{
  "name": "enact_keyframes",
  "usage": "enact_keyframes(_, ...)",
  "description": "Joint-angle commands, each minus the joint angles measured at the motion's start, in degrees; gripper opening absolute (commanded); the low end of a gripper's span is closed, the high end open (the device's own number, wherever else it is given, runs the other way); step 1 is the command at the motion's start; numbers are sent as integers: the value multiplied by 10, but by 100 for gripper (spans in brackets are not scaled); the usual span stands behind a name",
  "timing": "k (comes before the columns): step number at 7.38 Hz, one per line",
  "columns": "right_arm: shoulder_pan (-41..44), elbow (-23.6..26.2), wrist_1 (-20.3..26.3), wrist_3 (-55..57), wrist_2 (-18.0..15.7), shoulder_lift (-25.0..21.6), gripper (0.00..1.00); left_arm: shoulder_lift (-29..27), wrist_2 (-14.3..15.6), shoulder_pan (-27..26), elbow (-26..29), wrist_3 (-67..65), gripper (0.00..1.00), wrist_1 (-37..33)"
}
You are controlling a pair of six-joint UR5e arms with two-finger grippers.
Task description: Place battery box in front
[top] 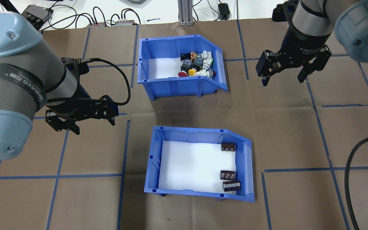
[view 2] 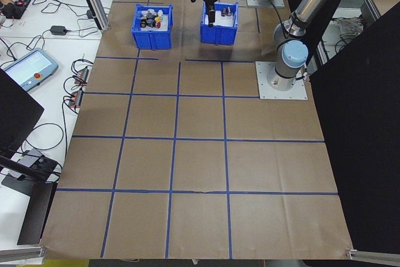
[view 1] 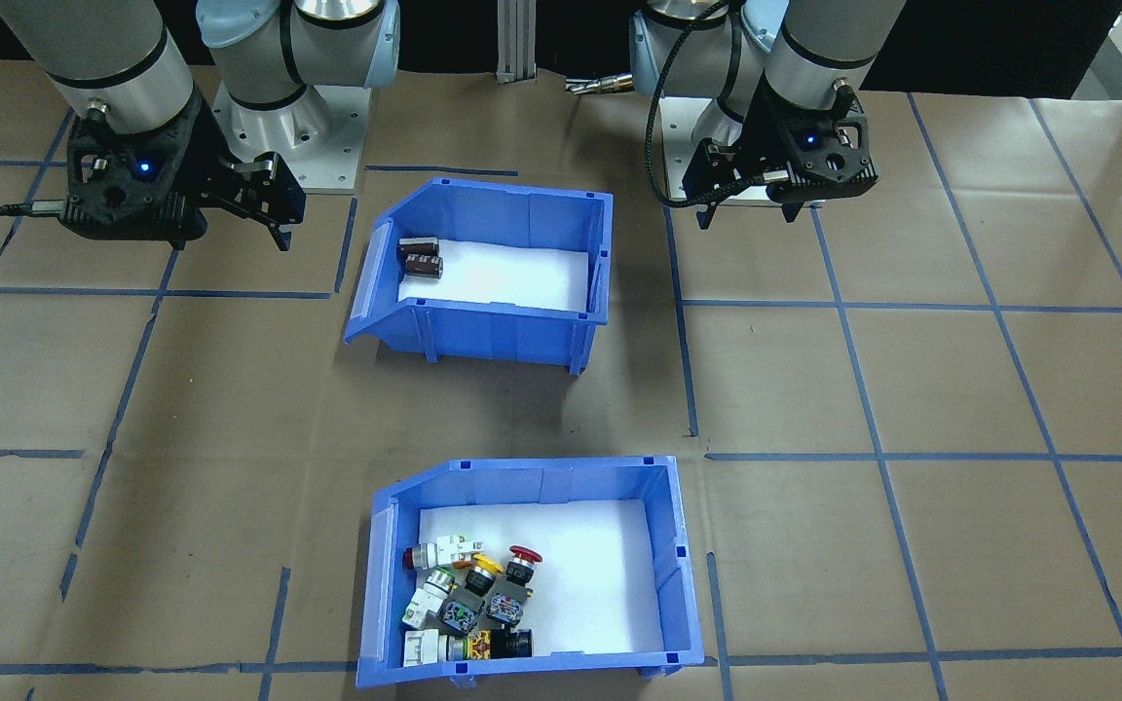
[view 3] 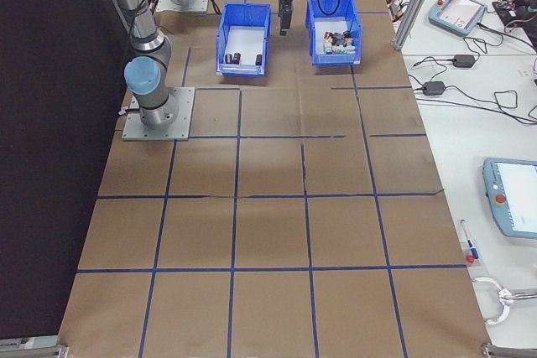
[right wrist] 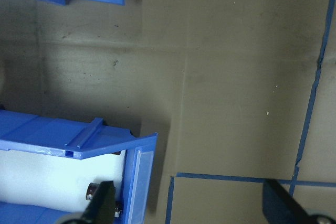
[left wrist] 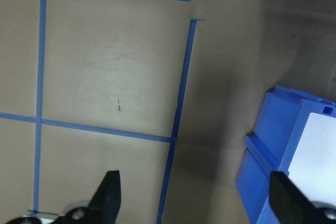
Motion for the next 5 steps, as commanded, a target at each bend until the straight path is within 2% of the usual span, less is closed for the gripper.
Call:
enact_keyframes(1, 31, -78, 1, -97, 3, 59, 100, 15, -52, -19, -30, -155, 100, 0)
enact_keyframes(2, 60, -110, 2, -135, 3, 93, 100, 24, -59, -38, -51, -223, 100, 0)
enact_keyframes(5, 127, -169, -3, -292, -4, 168, 100, 32, -59, -129, -78, -546, 100, 3)
